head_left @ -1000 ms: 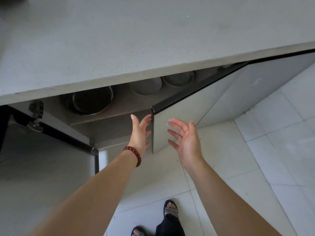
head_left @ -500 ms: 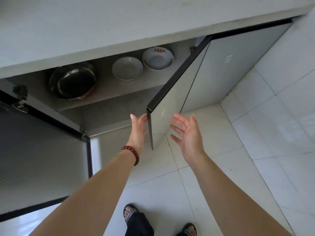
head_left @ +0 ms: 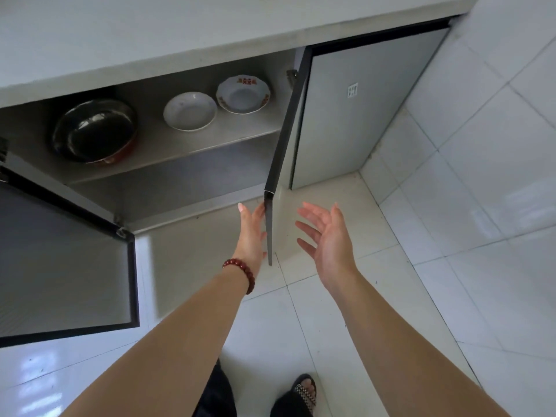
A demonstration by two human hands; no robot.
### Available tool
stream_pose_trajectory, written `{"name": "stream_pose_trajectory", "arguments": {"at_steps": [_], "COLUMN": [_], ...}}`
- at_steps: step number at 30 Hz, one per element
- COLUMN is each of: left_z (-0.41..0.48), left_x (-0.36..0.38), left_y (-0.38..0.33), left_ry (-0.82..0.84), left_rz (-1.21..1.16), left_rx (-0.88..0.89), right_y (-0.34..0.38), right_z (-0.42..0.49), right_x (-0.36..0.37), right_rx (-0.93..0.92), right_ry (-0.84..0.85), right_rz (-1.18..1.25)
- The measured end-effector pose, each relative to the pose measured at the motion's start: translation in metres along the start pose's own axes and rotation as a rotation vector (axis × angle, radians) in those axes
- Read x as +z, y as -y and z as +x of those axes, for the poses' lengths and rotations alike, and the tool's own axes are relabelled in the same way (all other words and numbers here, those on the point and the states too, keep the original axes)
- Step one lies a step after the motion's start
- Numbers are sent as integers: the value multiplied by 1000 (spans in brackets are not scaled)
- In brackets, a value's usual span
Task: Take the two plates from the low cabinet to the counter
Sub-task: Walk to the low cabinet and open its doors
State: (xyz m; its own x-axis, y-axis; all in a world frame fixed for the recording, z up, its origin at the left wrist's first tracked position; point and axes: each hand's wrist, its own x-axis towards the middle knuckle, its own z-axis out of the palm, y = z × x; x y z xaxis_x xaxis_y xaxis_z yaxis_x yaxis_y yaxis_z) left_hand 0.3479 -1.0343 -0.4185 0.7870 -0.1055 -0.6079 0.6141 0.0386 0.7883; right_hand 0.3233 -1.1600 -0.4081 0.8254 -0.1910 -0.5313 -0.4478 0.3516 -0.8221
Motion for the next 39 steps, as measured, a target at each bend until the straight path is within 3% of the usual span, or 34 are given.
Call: {"name": "stream_pose_trajectory", "arguments": {"at_steps": [13,39], "left_z": [-3,-10], "left_x": [69,69], "left_y": [5,-6], "left_ry": [91,60], "left_rz": [113,119], "left_rx": [-17,26], "right_y": [10,21], "right_z": [-13,-17], "right_x": [-58,-52], "right_rx": [-23,-24], "right_ry": [-4,28], "right_rz": [19,13]}}
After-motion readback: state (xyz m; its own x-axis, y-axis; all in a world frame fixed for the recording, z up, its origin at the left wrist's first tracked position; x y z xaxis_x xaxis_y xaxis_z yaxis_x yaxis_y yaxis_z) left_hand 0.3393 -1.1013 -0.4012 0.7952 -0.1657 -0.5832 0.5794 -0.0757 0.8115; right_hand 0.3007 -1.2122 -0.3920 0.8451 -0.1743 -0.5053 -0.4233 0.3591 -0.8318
